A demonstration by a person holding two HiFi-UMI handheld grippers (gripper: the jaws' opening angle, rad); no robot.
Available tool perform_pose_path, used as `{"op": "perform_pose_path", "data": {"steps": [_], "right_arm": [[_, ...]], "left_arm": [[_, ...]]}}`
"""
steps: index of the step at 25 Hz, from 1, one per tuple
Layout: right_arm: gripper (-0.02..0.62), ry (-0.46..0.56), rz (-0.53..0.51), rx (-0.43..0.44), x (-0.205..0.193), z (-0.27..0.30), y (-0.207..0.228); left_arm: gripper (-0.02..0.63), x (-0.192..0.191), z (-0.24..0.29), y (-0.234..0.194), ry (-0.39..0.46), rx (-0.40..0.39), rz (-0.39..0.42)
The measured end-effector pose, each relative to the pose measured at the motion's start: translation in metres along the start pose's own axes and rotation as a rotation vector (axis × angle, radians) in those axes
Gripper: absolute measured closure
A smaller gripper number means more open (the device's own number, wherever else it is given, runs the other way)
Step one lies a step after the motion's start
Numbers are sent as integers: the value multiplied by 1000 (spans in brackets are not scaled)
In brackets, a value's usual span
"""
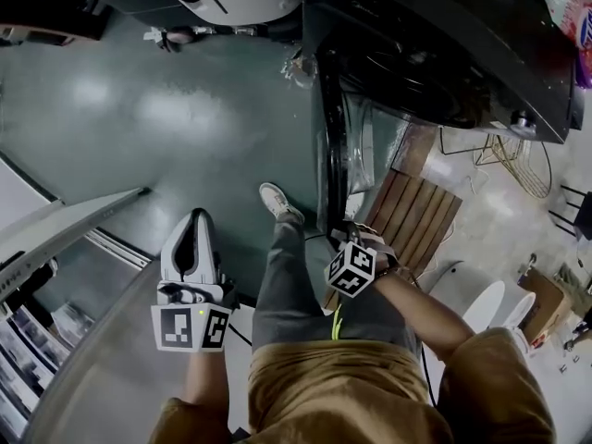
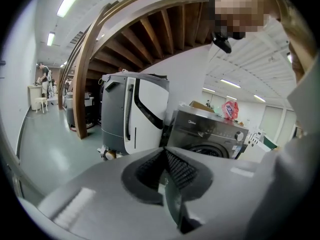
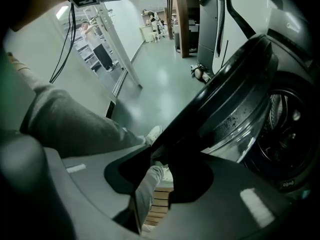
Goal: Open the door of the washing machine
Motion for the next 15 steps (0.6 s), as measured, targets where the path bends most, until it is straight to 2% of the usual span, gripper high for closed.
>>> {"op": "perform_pose_path", "data": {"steps": [6,11,15], "right_arm": [[485,30,-20,17,50,10,-23],[530,64,-55,5,90,18,-35],[534,96,-85,8,119,22,-42]], "left_arm": [[545,2,-28,-38,16,34,-17],[545,-1,-48,-66,21,67,-33],[545,-2,-64,-82,29,95,-50]]}}
Point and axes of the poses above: the fingertips, and each gripper's own axes: z forward along the fingers, y to its right, x out of its top, the point moved 1 cm from there along -z, backward along the fingers, and after that the axes turned 11 degrees about -x, right-handed, at the moved point
